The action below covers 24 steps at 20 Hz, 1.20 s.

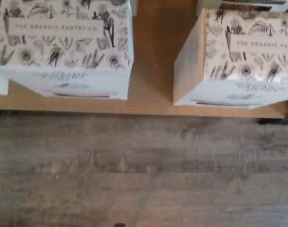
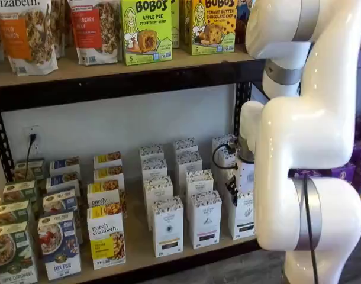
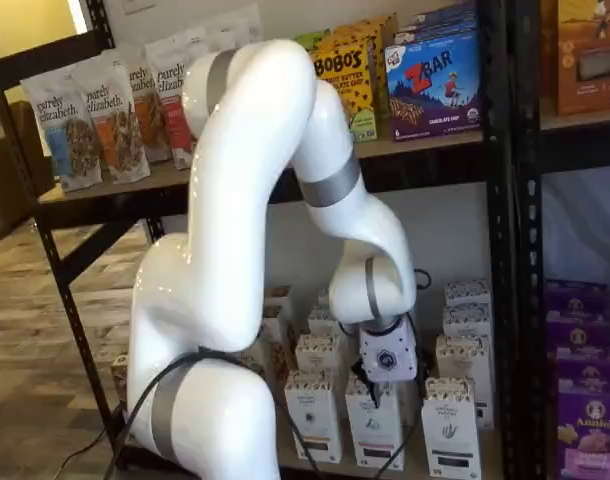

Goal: Pick up the white box with a green strip in the middle, on the bottom shelf, the sixth box from the left

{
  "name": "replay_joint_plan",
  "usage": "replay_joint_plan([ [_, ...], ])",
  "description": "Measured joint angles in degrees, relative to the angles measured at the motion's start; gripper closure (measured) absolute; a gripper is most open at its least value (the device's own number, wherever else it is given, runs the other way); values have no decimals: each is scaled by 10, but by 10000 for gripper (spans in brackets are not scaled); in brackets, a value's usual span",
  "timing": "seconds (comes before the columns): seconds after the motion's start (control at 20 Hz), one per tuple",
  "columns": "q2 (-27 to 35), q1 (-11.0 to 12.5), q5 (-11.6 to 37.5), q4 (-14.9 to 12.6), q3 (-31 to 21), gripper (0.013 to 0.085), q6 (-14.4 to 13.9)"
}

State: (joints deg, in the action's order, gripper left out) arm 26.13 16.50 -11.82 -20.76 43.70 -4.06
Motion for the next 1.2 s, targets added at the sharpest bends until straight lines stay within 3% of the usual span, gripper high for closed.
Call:
replay_joint_plan([
  [0.4,75,4,-12,47,102,130,50],
  [0.5,93,12,-14,29,131,130,40],
  [0.6,107,17,-15,33,155,130,49],
  [0.8,131,18,-35,75,196,130,92],
  [1.2,169,20,-50,75,247,130,95],
])
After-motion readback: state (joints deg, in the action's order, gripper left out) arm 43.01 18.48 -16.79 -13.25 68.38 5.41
